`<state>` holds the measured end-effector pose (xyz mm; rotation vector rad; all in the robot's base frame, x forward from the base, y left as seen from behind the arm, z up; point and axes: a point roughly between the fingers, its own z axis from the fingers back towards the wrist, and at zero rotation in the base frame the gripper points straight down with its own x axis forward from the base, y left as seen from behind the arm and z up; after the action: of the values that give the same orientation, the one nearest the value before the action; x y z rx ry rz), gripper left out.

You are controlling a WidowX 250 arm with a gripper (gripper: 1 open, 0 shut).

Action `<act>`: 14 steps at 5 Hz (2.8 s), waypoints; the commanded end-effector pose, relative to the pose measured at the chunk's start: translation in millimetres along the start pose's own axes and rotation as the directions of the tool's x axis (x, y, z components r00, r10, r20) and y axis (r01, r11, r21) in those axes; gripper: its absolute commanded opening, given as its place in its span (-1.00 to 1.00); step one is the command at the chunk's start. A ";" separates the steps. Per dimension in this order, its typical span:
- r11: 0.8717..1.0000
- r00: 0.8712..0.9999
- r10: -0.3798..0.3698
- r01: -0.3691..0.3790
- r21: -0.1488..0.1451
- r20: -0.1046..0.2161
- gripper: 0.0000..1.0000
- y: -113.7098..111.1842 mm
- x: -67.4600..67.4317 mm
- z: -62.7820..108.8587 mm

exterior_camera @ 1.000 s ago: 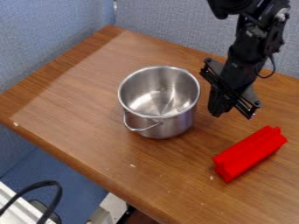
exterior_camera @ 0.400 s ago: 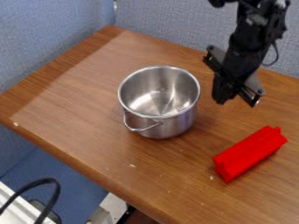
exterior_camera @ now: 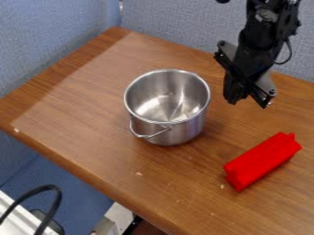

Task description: Move the red object from the metal pot to the table

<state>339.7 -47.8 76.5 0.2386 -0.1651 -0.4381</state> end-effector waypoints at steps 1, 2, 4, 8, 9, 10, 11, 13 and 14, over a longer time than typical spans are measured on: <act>0.997 0.991 -0.062 0.056 0.050 0.116 -1.00 0.5 8.6 24.7; 0.992 0.984 -0.104 0.093 0.082 0.143 -1.00 -1.7 6.2 25.2; 0.983 0.970 -0.153 0.129 0.134 0.188 -1.00 0.1 12.5 29.3; 0.981 0.963 -0.175 0.153 0.120 0.203 -1.00 0.5 13.4 11.6; 0.985 0.970 -0.155 0.138 0.103 0.186 -1.00 4.8 18.2 0.4; 0.986 0.971 -0.151 0.135 0.097 0.183 -1.00 7.7 23.3 -6.7; 0.984 0.967 -0.161 0.143 0.102 0.199 -1.00 9.3 27.0 -7.8; 0.982 0.957 -0.175 0.151 0.117 0.230 -1.00 12.3 36.1 -10.4; 0.981 0.951 -0.179 0.153 0.121 0.250 -1.00 13.1 40.2 -10.8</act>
<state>373.4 -56.3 59.1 0.2837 -0.3799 -0.6496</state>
